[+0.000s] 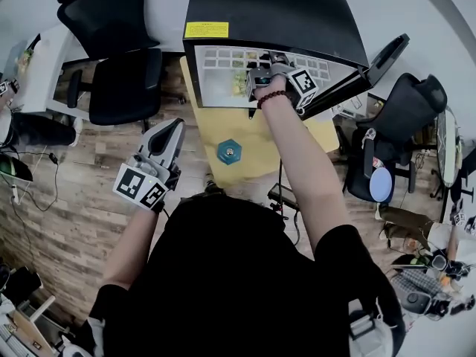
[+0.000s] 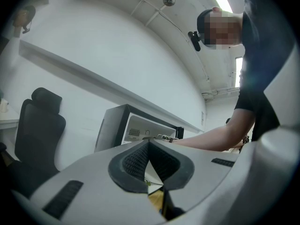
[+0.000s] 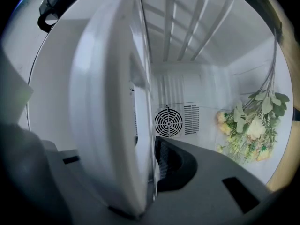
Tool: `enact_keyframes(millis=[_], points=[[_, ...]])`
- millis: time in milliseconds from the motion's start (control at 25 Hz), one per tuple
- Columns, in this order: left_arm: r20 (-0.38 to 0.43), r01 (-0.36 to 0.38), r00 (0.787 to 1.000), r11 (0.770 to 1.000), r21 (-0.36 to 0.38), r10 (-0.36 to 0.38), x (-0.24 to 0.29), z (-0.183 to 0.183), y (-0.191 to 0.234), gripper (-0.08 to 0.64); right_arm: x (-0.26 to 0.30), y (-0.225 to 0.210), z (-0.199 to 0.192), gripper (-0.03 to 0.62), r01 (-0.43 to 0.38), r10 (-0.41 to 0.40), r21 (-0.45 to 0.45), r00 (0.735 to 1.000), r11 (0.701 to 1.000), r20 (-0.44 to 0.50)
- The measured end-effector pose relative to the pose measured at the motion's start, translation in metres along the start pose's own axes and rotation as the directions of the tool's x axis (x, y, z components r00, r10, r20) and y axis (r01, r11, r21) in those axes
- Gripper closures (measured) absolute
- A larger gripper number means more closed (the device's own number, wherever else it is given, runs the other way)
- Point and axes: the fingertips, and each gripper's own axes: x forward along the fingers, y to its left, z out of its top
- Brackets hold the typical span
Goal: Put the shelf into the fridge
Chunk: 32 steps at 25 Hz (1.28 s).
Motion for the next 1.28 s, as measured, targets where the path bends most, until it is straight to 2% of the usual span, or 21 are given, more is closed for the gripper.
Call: enact_keyframes(millis=[280,400,520,640,720,840,960,1040,1080,1160,1240,1280], points=[[0.006,-0.001,1.0,1.0,0.002,0.001,-0.003,0.0,0.0,0.541,0.001,0.002,-0.001,0.489,-0.027,0.027,-0.009,1.0,1.0,-0.005],[0.008,0.003,1.0,1.0,0.002,-0.003,0.001,0.003,-0.001,0.541,-0.003,-0.002,-0.002,0.493,0.01,-0.009,0.003,1.0,1.0,-0.017],[0.005,0.006,1.0,1.0,-0.003,-0.006,0.006,0.002,-0.005,0.541,-0.007,0.0,-0.003,0.489,0.004,-0.003,0.013,0.999,1.0,-0.046],[0.01,0.012,1.0,1.0,-0.003,-0.012,0.007,0.002,-0.011,0.541,-0.02,0.0,-0.007,0.51,-0.001,0.002,0.006,0.998,1.0,-0.067],[0.015,0.016,1.0,1.0,-0.002,-0.016,0.006,0.002,-0.014,0.541,-0.036,-0.002,-0.014,0.551,0.0,0.0,-0.003,0.996,1.0,-0.094],[0.026,0.023,0.999,1.0,0.0,-0.023,0.007,0.002,-0.02,0.541,-0.069,0.001,-0.027,0.551,-0.002,-0.009,-0.074,0.989,0.997,-0.15],[0.032,0.038,0.999,0.999,0.001,-0.038,0.012,0.001,-0.029,0.541,-0.106,0.008,-0.034,0.56,-0.008,-0.042,-0.23,0.977,0.973,-0.21],[0.034,0.052,0.998,0.999,0.001,-0.052,0.018,0.001,-0.037,0.541,-0.129,0.013,-0.035,0.561,-0.034,-0.066,-0.374,0.965,0.927,-0.252],[0.037,0.061,0.997,0.998,0.002,-0.061,0.021,0.001,-0.041,0.541,-0.139,0.018,-0.035,0.561,-0.057,-0.081,-0.461,0.959,0.886,-0.273],[0.042,0.076,0.996,0.997,0.005,-0.076,0.027,0.003,-0.049,0.541,-0.157,0.032,-0.037,0.561,-0.118,-0.106,-0.627,0.945,0.77,-0.308],[0.045,0.089,0.995,0.996,0.009,-0.089,0.031,0.003,-0.057,0.541,-0.175,0.049,-0.041,0.563,-0.186,-0.119,-0.755,0.937,0.629,-0.329],[0.047,0.093,0.995,0.996,0.011,-0.093,0.033,0.003,-0.06,0.541,-0.183,0.057,-0.042,0.563,-0.215,-0.124,-0.808,0.934,0.549,-0.334]])
